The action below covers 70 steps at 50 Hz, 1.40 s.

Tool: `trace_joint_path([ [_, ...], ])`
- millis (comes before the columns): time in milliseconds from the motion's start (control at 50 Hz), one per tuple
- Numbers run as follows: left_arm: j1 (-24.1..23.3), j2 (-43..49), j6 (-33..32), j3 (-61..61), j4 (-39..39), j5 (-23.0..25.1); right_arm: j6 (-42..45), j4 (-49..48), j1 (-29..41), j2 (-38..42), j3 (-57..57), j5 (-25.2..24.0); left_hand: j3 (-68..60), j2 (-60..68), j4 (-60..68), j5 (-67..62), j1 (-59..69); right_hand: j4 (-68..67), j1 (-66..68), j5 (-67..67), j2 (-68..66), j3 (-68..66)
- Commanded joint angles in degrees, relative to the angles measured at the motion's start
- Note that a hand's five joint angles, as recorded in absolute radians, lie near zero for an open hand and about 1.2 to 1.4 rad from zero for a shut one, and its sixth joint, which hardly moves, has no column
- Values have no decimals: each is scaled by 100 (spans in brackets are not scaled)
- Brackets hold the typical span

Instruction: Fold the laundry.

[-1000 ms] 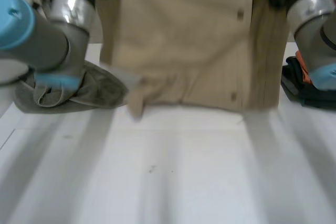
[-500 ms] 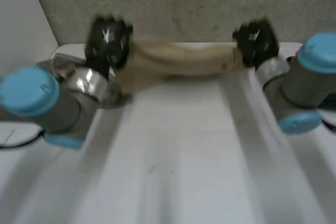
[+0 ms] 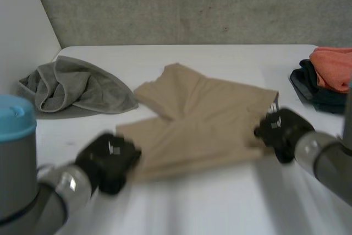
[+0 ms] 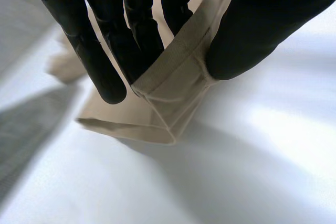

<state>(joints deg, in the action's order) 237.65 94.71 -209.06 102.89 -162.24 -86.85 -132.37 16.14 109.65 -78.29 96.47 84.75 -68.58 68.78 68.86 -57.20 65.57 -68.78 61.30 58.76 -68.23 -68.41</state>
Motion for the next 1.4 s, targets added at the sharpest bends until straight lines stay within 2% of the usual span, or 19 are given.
trace_joint_path([
  [20, -1000, -287, -398, 153, 2012, 28, 1151, 1462, -180, -854, 1136, -63, -1142, 1122, 1114, -1280, 1443, -1122, 1870, 1124, -1177, -1159],
  [100, -1239, -225, -469, -49, 1671, -16, 1213, 1305, -268, -916, 1286, -55, -1142, 1122, 1114, -1280, 1443, -1122, 1870, 1124, -1177, -1159],
  [240, -536, 749, -679, -1033, -156, -25, 837, 330, -321, -750, 795, -73, -1142, 1122, 1114, -1280, 1443, -1122, 1870, 1124, -1177, -1159],
  [340, -378, 1671, -987, -1920, -1598, -33, 55, -750, -251, 224, 154, 173, -1142, 1122, 1114, -1280, 1443, -1122, 1870, 1124, -1177, -1159],
  [440, -124, 2935, -1356, -2930, -3204, -7, -61, -1682, -198, 858, -295, 595, -1142, 1122, 1114, -1280, 1443, -1122, 1870, 1124, -1177, -1159],
  [680, 18, 4801, -1524, -4286, -5326, 239, -219, -3370, -110, 2450, -1543, 877, -1142, 1122, 1114, -1280, 1443, -1122, 1870, 1124, -1177, -1159],
  [700, 18, 4837, -1515, -4303, -5405, 256, -245, -3493, -102, 2494, -1579, 877, -1142, 1122, 1114, -1280, 1443, -1122, 1870, 1124, -1177, -1159],
  [720, 9, 4863, -1497, -4286, -5501, 257, -307, -3660, -101, 2520, -1588, 886, -1142, 1122, 1114, -1280, 1443, 1736, -988, -1735, 1682, 1699],
  [760, -8, 4855, -1462, -4172, -5625, 265, -368, -3749, -101, 2520, -1597, 912, 5016, -5036, -5045, 4878, -4716, 5878, -5130, -5876, 5823, 5841],
  [780, -17, 4846, -1436, -4102, -5669, 265, -404, -3758, -101, 2503, -1579, 912, 5858, -5878, -5886, 5720, -5557, 5878, -5130, -5876, 5823, 5841],
  [800, -35, 4820, -1427, -4006, -5713, 274, -491, -3732, -110, 2459, -1509, 903, 5059, -5079, -5087, 4921, -4758, 5878, -5130, -5876, 5823, 5841],
  [820, -96, 4733, -1383, -3840, -5766, 274, -553, -3715, -128, 2433, -1465, 903, 5858, -5878, -5886, 5720, -5557, 5878, -5130, -5876, 5823, 5841],
  [940, -246, 4038, -1164, -3224, -5933, 213, -1168, -3101, -181, 1494, -877, 772, 5858, -5878, -5886, 5720, -5557, 5878, -5130, -5876, 5823, 5841],
  [1020, -263, 3748, -891, -2749, -5889, 169, -1834, -2136, -285, 851, -333, 194, 5858, -5878, -5886, 5720, -5557, 5878, -5130, -5876, 5823, 5841],
  [1120, -237, 2923, -94, -2012, -5732, 2, -2100, -1631, -848, 824, 222, -414, 5858, -5878, -5886, 5720, -5557, 5433, -4685, -5432, 5378, 5396],
  [1240, -263, 2474, 866, -1650, -5213, 19, -2118, -2017, -1095, 885, 592, -635, 5858, -5878, -5886, 5720, -5557, 4930, -4182, -4928, 4875, 4892],
  [1320, -263, 2210, 1341, -1597, -4625, 28, -2056, -2483, -1130, 1096, 671, -477, 5858, -5878, -5886, 5720, -5557, 1205, -457, -1204, 1150, 1168],
  [1340, -272, 2131, 1481, -1597, -4380, 37, -2013, -2597, -1165, 1131, 671, -381, 5858, -5878, -5886, 5720, -5557, -1099, 1847, 1100, -1154, -1136],
  [1400, -272, 1990, 1649, -1597, -4053, 63, -1767, -2598, -1235, 1123, 653, -187, 5858, -5878, -5886, 5720, -5557, -1122, 1870, 1124, -1177, -1159],
])
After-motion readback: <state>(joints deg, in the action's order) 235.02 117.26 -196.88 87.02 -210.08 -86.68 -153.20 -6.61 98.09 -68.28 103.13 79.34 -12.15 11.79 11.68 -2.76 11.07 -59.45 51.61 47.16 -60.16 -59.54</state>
